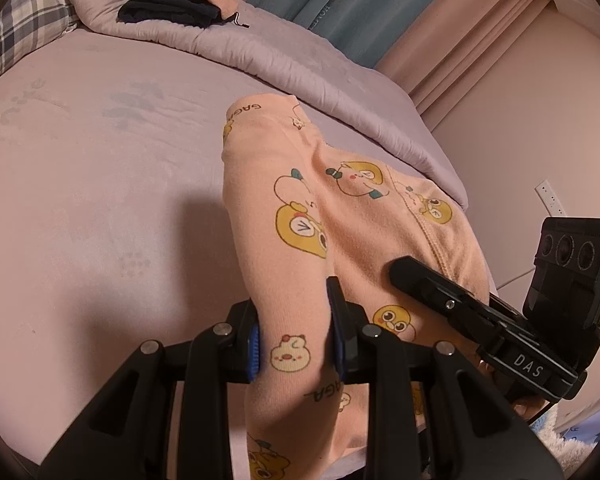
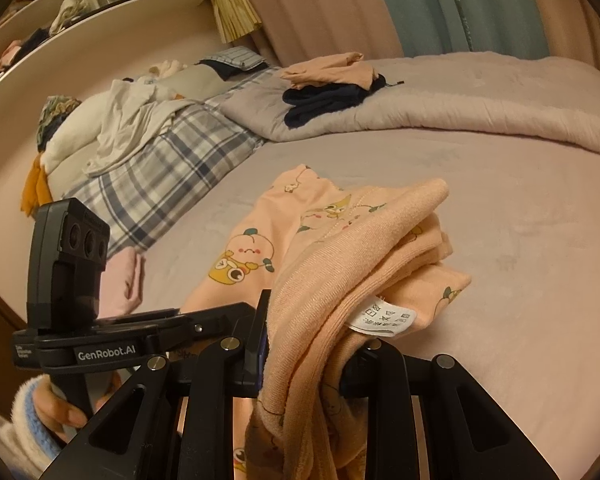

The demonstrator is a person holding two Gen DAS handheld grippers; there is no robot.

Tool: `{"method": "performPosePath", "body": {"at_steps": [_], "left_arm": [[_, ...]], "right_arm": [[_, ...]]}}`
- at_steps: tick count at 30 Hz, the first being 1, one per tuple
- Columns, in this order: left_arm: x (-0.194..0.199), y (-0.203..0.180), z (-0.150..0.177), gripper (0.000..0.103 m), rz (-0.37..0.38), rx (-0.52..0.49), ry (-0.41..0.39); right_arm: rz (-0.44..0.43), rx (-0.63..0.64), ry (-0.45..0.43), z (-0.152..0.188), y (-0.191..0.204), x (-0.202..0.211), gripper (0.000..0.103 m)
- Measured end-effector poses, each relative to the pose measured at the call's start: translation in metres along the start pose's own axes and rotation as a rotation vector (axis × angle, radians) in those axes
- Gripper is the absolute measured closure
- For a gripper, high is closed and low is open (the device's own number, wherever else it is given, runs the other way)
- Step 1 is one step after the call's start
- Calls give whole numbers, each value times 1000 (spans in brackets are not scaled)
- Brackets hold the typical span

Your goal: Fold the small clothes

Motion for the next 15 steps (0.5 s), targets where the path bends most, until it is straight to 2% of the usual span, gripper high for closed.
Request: {"method": "performPosePath", "body": {"at_steps": [15], "left_arm": [[-1, 4, -6, 76, -3, -2, 5]], "right_arm": [[12, 2, 7, -4, 2, -5, 76]]}}
Point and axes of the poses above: each gripper's, at about its wrist camera, not at the fingertips, and x roughly against the way its jaws point, y to its left, z to its underside, the point moved 2 cm from there along -x, roughly the way its jaws point, and after that the axes turned 2 degrees about x, right-handed, at the moved point
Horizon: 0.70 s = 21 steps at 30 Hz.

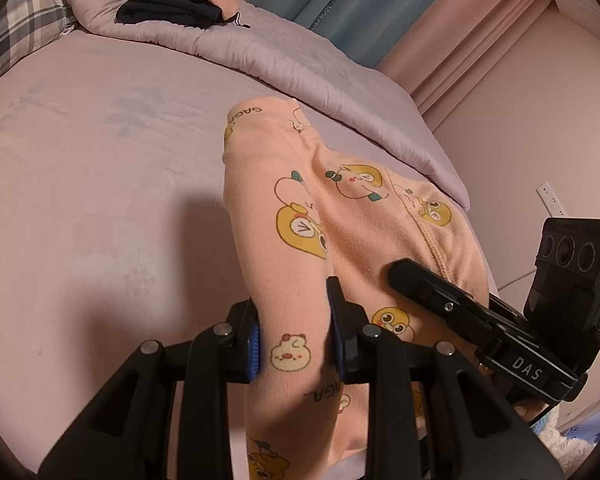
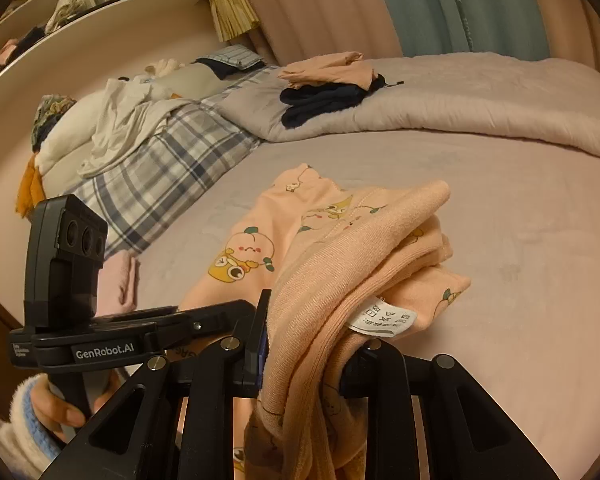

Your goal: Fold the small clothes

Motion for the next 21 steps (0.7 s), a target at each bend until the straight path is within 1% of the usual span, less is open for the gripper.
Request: {"method": "performPosePath", "body": {"at_steps": [12, 21], "left_arm": [[-2, -4, -2, 76, -24, -1, 6], [-5, -6, -1, 76, -29, 22, 16]], "right_arm": [[7, -11, 3, -7, 0, -10, 76], [11, -11, 12, -13, -3, -22, 76]]}}
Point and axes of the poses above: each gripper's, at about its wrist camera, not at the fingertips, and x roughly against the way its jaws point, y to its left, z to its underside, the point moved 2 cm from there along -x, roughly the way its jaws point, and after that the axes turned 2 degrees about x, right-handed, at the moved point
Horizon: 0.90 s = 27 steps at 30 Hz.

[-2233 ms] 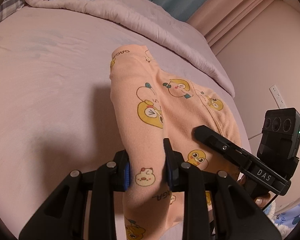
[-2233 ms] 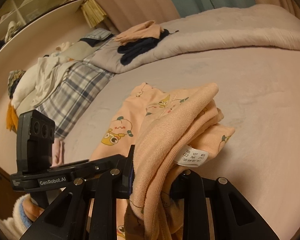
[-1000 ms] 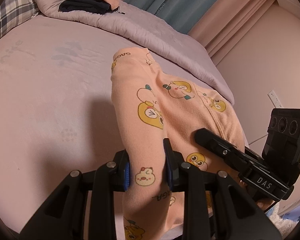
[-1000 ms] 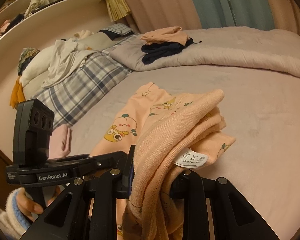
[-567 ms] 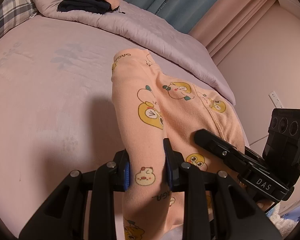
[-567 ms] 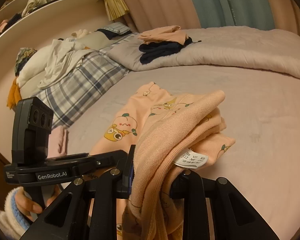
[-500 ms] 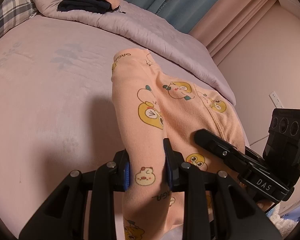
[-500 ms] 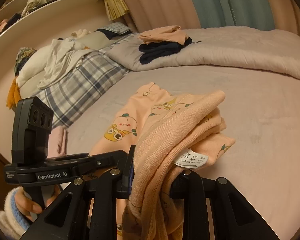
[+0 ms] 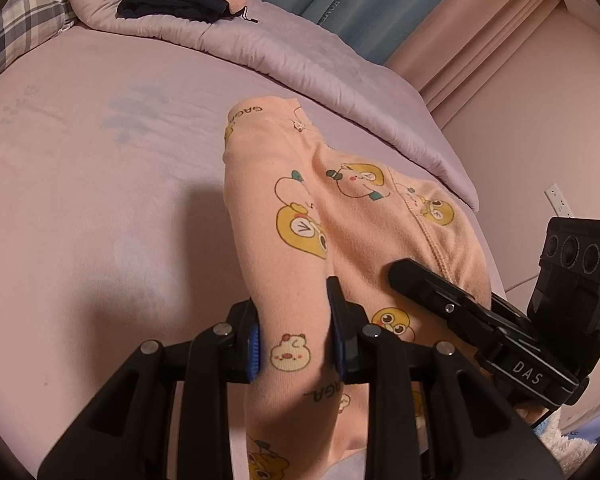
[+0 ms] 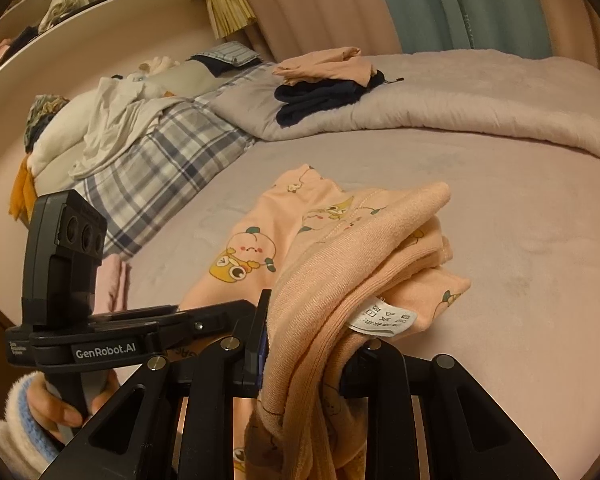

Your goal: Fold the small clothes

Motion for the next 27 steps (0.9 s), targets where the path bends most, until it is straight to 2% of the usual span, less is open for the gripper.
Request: {"method": "performPosePath", "body": {"at_steps": [27], "left_arm": [[-14, 4, -13, 76, -30, 21, 10]], "right_arm": [[16, -6, -3, -12, -9, -33, 76]]}}
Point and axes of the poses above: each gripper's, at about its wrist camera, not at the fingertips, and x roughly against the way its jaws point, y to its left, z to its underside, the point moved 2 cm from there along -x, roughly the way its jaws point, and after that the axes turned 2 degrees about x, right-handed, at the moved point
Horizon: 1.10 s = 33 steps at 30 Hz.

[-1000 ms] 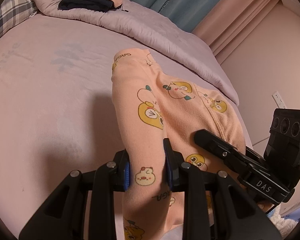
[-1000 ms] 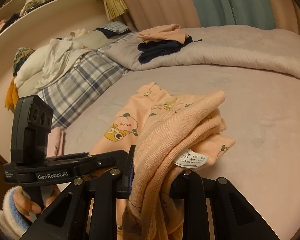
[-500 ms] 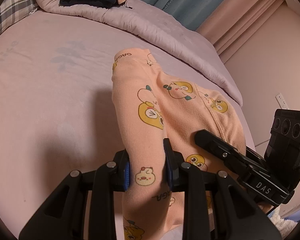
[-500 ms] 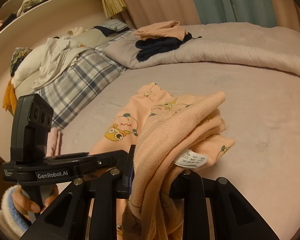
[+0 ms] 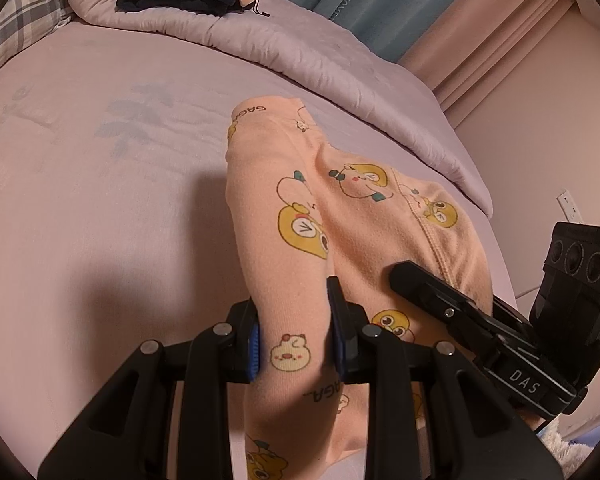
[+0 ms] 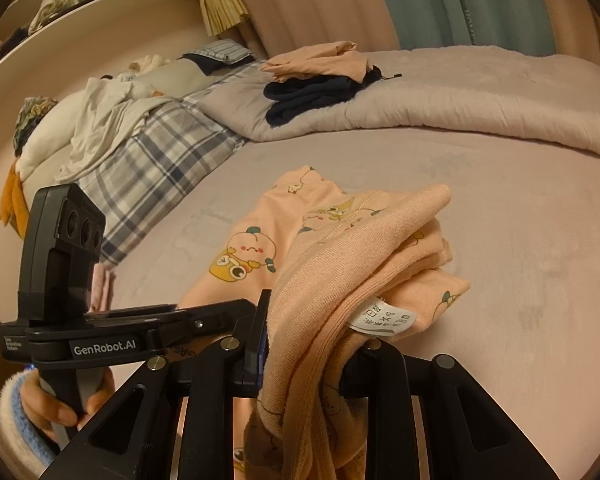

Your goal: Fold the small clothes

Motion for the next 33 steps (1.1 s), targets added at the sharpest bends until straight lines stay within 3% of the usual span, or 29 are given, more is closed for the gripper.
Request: {"method": "performPosePath", "body": {"at_steps": [21, 33], "left_arm": [[-16, 7, -19, 76, -14, -3, -2], [-41, 20, -25, 76, -35, 29, 52]], "right_arm": [[37, 7, -21, -16, -11, -24, 76], [46, -17, 28, -12, -18, -41, 76]]}}
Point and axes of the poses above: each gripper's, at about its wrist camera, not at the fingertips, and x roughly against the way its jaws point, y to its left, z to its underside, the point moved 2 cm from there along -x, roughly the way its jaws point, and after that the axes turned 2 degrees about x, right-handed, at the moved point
